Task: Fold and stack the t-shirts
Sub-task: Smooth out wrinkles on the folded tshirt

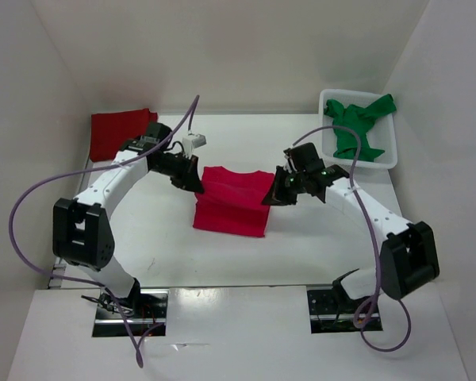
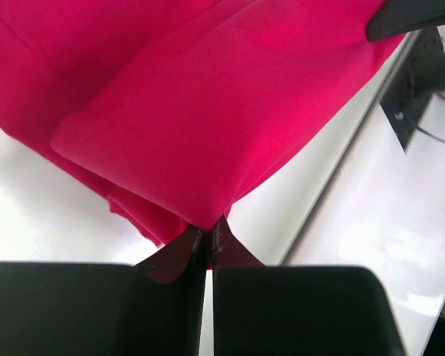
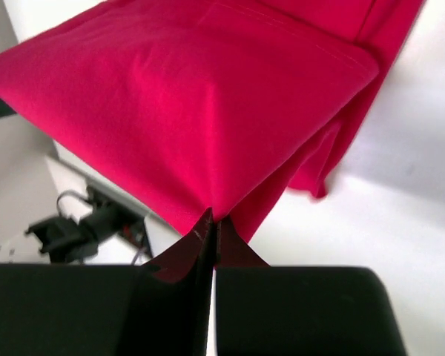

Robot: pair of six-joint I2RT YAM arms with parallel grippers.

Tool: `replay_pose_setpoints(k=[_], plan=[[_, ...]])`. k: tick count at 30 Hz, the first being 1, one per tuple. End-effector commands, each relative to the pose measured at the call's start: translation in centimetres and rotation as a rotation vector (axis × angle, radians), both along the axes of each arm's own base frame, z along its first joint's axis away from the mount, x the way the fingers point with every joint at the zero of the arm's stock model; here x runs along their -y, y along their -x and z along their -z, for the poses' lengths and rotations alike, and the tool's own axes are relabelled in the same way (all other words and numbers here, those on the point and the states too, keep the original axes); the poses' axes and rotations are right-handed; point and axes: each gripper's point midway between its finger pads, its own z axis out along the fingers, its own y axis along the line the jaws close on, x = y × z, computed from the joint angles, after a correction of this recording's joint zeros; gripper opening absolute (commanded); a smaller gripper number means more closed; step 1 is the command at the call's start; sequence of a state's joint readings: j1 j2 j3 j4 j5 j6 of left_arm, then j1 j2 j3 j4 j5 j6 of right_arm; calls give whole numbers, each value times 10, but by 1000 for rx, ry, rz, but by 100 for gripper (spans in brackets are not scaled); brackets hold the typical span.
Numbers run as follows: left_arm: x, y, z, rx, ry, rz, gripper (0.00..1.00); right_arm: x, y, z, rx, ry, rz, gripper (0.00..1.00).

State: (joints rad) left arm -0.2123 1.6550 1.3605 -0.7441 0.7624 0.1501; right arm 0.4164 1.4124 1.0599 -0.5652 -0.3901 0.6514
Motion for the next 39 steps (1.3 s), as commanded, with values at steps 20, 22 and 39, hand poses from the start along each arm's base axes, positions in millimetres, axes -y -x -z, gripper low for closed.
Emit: replay_pose_setpoints(k=[20,22,39], plan=[[-3,16,-9,-102,124,-6,7,-21,3,17,-111,-121,-65,2],[-2,5,2,-143,134,-26,7,-16,-9,31,-143,-106,-59,2],[-11,-105,28,-156,241,-155,9,11,-114,44,-73,-129,106,23]])
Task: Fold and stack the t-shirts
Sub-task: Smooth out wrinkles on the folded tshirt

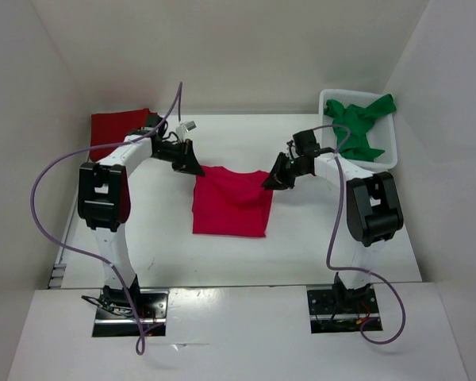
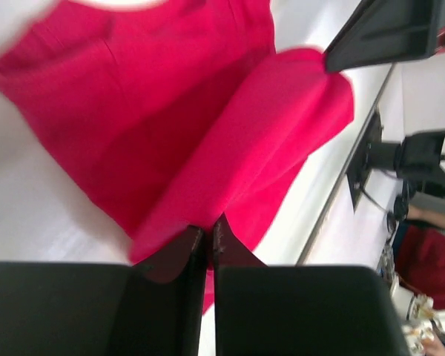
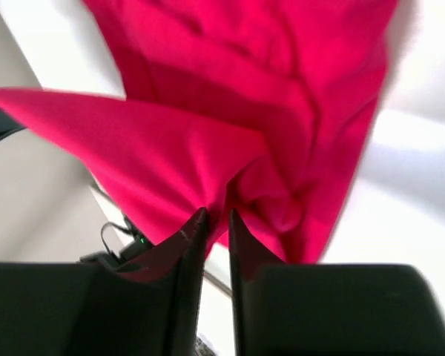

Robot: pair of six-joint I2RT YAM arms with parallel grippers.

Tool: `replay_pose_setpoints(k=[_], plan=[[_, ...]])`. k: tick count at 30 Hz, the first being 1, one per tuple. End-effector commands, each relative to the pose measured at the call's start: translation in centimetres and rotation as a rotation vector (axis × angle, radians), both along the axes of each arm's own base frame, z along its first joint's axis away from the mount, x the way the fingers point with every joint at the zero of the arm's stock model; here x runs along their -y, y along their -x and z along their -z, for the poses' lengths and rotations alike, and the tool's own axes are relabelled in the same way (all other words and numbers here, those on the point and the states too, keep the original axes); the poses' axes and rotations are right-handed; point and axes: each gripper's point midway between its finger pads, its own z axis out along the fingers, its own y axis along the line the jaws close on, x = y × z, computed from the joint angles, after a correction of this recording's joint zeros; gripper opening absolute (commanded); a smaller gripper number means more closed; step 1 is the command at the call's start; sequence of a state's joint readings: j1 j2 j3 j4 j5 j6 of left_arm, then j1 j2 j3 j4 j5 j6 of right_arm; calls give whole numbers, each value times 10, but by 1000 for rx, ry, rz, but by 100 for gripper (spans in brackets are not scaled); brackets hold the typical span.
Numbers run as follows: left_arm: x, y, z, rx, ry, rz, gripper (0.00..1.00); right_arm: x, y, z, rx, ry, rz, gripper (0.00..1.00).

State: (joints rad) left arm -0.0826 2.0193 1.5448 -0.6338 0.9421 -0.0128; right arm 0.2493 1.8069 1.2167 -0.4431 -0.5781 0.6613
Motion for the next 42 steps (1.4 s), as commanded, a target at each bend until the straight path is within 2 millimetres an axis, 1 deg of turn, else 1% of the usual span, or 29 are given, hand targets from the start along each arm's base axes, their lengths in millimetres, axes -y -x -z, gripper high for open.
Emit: replay_pose_setpoints(k=[1,3,4,5,6,7,8,9,10,11,12,14,15,16,17,18,19,22,23,25,29,31,32,34,37,39,40,41,42], plan=[[1,-32,-12,70,48,-26,11,1,-44,-16,117,-13,65,25],[0,-44,-12,91,33,-35,18,5,-62,-26,168,-16,108,27],[-1,-50,-2,87,16,-43,21,5,-70,-32,206,-17,116,28],[-7,-60,-4,105,4,-61,26,4,-80,-44,248,-16,126,30],[-14,-68,7,105,-23,-85,39,6,-85,-48,278,-2,121,32],[-16,-72,10,107,-38,-93,44,8,-90,-58,318,10,122,33],[-17,-75,9,117,-48,-99,46,13,-93,-62,345,43,130,39],[-22,-80,12,130,-53,-100,49,16,-92,-65,363,61,123,43],[-25,-76,16,127,-73,-90,53,18,-90,-68,389,81,93,47],[-26,-75,18,133,-86,-83,53,19,-85,-73,413,88,79,51],[-27,-72,13,154,-90,-74,54,15,-79,-73,423,85,45,59],[-36,-71,14,201,-125,-70,60,20,-65,-65,425,114,8,71],[-36,-72,5,249,-128,-62,62,17,-60,-58,419,127,-9,75],[-40,-69,11,255,-157,-65,64,14,-56,-55,430,151,-25,78],[-36,-69,9,287,-174,-42,65,14,-52,-49,422,173,-37,80],[-34,-66,14,292,-186,-25,67,11,-47,-42,407,189,-58,80],[-28,-65,17,308,-210,-4,67,1,-45,-37,410,215,-84,82],[-24,-65,25,321,-245,20,68,-20,-36,-20,409,270,-153,83],[-25,-65,31,301,-255,9,68,-23,-40,-20,417,285,-149,83],[-26,-68,37,300,-267,4,68,-26,-41,-6,393,302,-157,83],[-26,-72,49,291,-265,-1,68,-24,-47,4,386,327,-147,83],[-20,-70,52,283,-256,13,68,-23,-53,10,388,341,-138,83],[-20,-70,52,283,-256,13,68,-23,-57,6,406,348,-137,83],[-8,-65,56,274,-237,42,68,-24,-60,10,402,357,-150,83],[-4,-60,59,265,-237,53,62,-27,-60,18,393,375,-168,83],[1,-57,62,264,-228,73,52,-27,-59,22,384,378,-171,82],[2,-54,64,253,-219,78,45,-29,-60,20,397,367,-181,77],[4,-53,63,252,-205,83,45,-29,-59,23,396,368,-182,77],[9,-47,64,243,-192,99,38,-29,-55,26,385,360,-190,66]])
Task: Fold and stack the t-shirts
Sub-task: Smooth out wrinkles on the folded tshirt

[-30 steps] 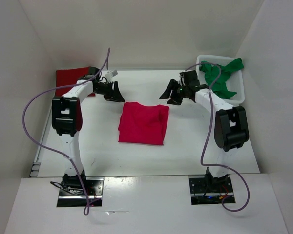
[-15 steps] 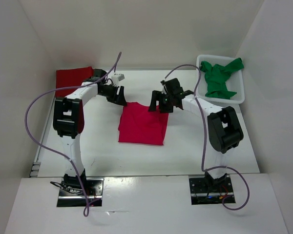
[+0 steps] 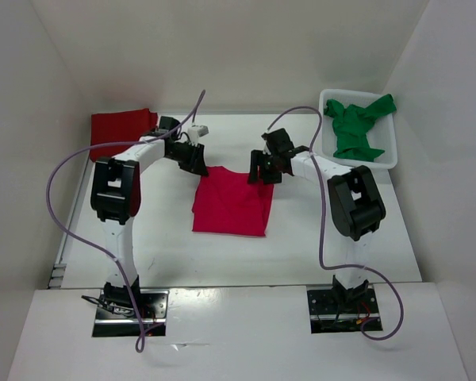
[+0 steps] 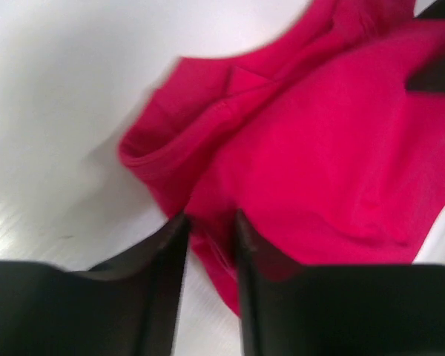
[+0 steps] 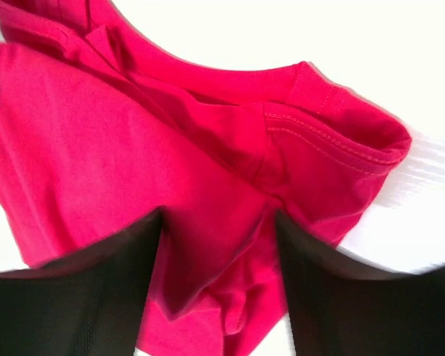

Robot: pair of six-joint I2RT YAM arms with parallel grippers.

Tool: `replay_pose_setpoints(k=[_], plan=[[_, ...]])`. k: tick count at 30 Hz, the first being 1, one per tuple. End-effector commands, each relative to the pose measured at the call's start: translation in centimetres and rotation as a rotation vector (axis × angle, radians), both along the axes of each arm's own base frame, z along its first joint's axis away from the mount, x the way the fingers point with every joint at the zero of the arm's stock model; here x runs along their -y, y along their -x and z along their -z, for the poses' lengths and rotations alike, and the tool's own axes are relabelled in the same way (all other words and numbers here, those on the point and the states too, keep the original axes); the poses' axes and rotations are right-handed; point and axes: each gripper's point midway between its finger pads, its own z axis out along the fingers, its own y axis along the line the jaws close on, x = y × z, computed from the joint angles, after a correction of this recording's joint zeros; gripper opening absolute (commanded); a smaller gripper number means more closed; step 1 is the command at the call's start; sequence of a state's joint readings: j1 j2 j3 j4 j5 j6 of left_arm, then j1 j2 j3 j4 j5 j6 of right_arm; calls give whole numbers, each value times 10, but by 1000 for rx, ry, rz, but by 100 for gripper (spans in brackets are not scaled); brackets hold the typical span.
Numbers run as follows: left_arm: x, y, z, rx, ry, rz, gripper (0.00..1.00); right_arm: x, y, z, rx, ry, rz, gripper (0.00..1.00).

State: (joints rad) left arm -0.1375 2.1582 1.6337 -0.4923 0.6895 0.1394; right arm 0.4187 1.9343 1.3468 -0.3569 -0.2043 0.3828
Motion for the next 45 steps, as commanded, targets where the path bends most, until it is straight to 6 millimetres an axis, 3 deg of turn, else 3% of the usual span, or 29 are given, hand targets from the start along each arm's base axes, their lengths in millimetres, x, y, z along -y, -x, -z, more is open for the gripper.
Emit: replay_pose_setpoints(k=[1,2,3,9,10,15,18,21,24,29,30,31,35,36,37,38,39,45], plan=[[15,10,4,-1,57,73,35,-6,-10,-8,49,-6,-23,58],[16,12,7,-11,67,78,32,-8,-9,-8,45,-14,-29,51],[18,15,6,-25,79,85,29,-8,-9,-8,45,-14,-29,37],[21,23,-10,-10,113,110,11,-6,0,-31,65,-36,-28,10],[21,22,-21,14,116,111,10,-8,5,-35,61,-35,-37,1],[24,39,-55,62,155,141,7,-8,31,-69,64,-56,-36,0],[25,52,-89,113,183,158,7,-7,57,-102,84,-98,-25,0],[30,64,-103,123,210,177,7,0,71,-115,85,-121,13,0],[36,69,-108,123,221,190,7,3,78,-108,58,-116,23,0],[43,58,-89,79,209,155,7,16,59,-81,33,-40,48,0],[44,53,-88,78,206,143,7,17,48,-83,44,-45,61,0],[43,50,-77,63,196,136,7,19,40,-70,26,-30,67,0],[41,32,-56,43,161,91,7,35,6,-48,26,2,120,5],[39,28,-49,36,143,70,7,35,-2,-49,36,11,130,6],[38,26,-45,38,133,63,7,38,-9,-37,25,23,133,9],[38,20,-42,44,127,51,7,38,-15,-33,30,28,139,21],[35,15,-40,58,105,36,7,39,-25,-37,46,27,142,24],[29,1,-29,82,54,-20,7,44,-55,-20,69,84,157,28]])
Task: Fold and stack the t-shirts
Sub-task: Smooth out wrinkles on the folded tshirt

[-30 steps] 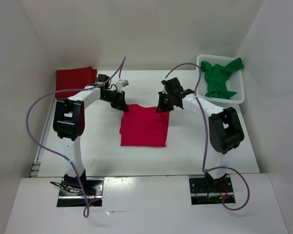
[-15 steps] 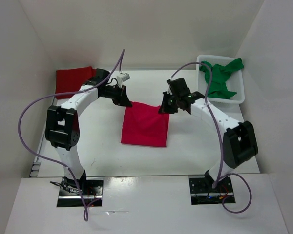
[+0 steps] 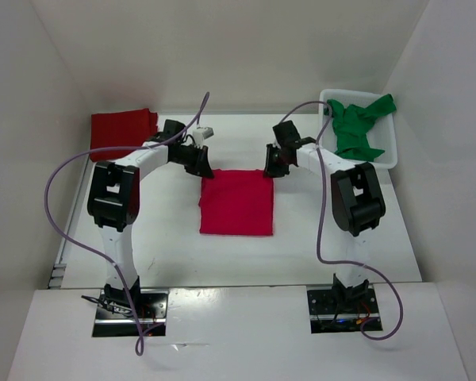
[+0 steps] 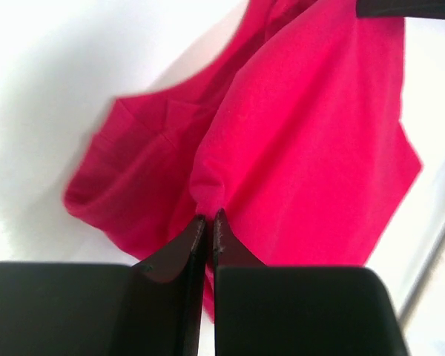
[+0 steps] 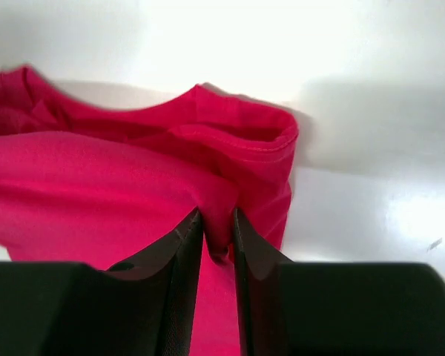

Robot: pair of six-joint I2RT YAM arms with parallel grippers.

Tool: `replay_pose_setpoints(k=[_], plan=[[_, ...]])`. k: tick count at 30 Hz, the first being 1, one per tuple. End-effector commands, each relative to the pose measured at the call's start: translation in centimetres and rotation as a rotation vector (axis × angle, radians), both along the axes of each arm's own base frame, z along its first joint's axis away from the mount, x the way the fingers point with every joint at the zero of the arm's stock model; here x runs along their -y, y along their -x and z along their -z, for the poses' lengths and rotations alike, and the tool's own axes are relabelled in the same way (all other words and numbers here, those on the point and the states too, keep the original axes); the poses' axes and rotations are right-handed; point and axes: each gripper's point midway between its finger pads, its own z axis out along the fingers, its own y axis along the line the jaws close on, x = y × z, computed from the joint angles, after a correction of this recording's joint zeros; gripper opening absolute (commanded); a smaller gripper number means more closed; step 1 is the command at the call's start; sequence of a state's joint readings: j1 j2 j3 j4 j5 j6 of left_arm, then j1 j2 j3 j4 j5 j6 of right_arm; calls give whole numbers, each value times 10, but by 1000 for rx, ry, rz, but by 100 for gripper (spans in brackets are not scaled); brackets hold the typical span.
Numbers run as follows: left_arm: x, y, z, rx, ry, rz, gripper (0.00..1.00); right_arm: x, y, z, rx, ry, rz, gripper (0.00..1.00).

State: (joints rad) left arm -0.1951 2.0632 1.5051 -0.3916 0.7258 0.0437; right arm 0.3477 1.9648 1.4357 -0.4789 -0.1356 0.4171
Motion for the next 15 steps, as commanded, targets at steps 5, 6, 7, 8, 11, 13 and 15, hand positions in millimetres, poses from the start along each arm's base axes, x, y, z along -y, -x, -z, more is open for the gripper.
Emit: replay_pose_setpoints(k=[5,6,7,8,11,13,15], plan=[[-8,-32,-6,98,-53,-68,13,2,-52,-20,146,33,25,43],[-10,-33,-5,101,-67,-77,15,7,-54,-20,146,34,34,54],[-14,-36,-2,105,-89,-93,18,10,-53,-19,141,49,42,66],[-16,-37,-1,108,-102,-103,22,10,-53,-19,141,49,42,80],[-37,-47,-12,132,-161,-194,46,16,-53,-45,195,54,77,100],[-48,-53,-23,166,-189,-245,54,15,-41,-70,247,63,93,100],[-58,-61,-49,242,-220,-296,61,11,-31,-100,315,56,103,100]])
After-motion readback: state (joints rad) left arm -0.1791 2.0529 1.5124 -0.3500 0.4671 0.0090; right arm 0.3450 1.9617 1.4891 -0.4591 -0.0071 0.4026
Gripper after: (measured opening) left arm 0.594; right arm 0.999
